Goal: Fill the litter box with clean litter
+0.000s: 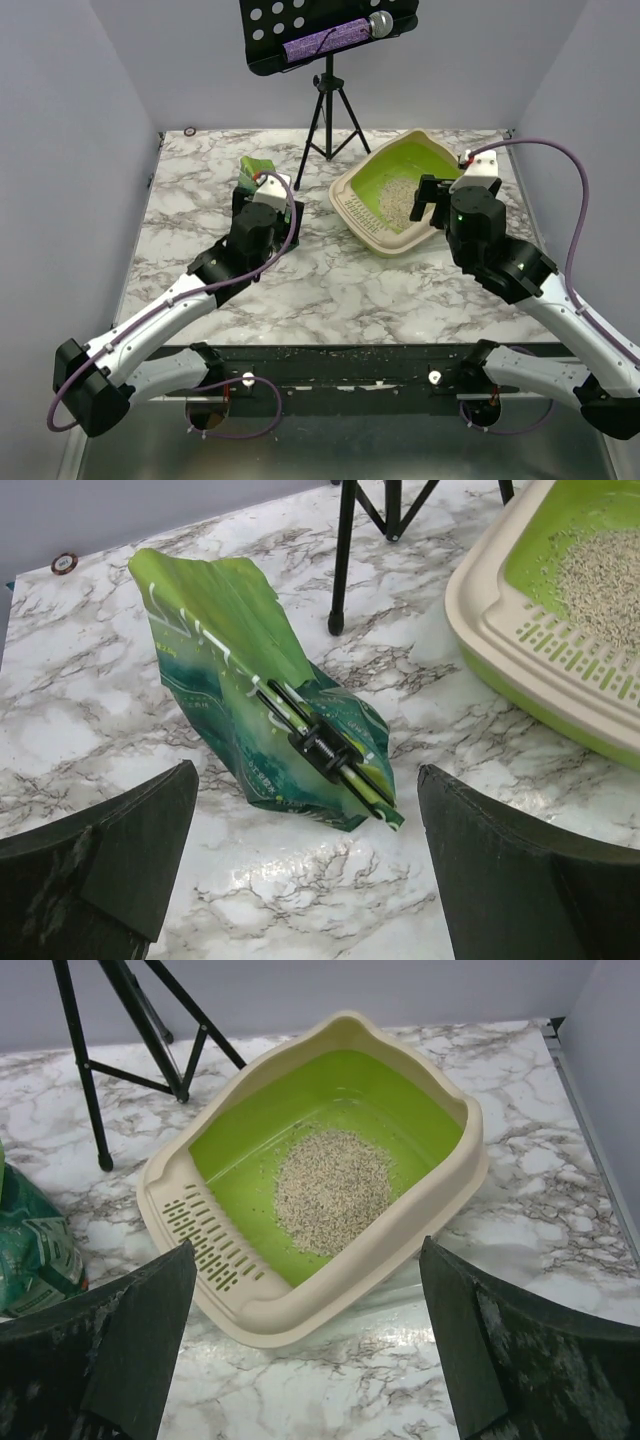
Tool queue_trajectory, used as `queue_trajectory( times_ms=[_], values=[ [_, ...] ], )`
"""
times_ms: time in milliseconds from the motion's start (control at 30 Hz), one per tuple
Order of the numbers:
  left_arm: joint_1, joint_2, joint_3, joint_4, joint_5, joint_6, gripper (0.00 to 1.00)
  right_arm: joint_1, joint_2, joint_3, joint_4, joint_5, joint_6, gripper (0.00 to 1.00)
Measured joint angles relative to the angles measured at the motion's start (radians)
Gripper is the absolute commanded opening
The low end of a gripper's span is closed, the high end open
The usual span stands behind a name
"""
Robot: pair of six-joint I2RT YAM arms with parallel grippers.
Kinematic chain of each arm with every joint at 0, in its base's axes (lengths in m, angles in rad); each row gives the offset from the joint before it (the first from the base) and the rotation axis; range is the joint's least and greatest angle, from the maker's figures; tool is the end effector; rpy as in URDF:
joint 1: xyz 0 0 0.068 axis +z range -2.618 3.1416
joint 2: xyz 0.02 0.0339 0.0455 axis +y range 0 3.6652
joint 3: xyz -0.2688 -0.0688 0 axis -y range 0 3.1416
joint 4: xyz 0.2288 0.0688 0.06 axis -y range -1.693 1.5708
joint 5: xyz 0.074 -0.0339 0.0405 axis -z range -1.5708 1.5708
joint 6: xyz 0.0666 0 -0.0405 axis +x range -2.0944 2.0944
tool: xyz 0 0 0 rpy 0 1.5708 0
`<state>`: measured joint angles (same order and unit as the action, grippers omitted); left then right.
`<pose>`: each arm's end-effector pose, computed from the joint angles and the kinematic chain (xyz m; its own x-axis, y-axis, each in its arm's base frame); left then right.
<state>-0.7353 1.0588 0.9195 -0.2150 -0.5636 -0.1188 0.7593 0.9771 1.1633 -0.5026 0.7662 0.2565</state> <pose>0.2059 -0.1383 0.3303 -0.2787 0.1169 -0.9532 0.1636 0.9838 0.0729 0.1763 0.1037 0.3997 -0.2229 0.0405 -0.9740 0.0398 0.9987 0.0324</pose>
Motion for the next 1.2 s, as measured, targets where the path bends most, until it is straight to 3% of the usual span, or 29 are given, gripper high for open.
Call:
queue_trajectory(
  times_ms=[133, 333, 533, 900, 1200],
  values=[
    [0.000, -0.077, -0.097, 0.075, 0.049, 0.055, 0.99, 0.000, 0.002, 0.010, 0.007, 0.000, -0.014, 1.00],
    [0.000, -0.048, -0.051, 0.052, 0.102, 0.069, 0.99, 0.000, 0.011, 0.011, 0.011, -0.034, -0.039, 1.00],
    [0.000, -0.038, -0.032, 0.029, 0.102, 0.065, 0.99, 0.000, 0.061, 0.011, 0.056, -0.175, -0.086, 1.00],
    [0.025, -0.090, -0.023, -0.015, -0.067, 0.021, 0.99, 0.002, 0.381, 0.126, 0.146, -0.539, -0.104, 0.93],
    [0.202, -0.080, -0.005, -0.084, -0.130, -0.106, 0.99, 0.053, 0.641, 0.306, 0.213, -0.710, -0.096, 0.91]
  ],
)
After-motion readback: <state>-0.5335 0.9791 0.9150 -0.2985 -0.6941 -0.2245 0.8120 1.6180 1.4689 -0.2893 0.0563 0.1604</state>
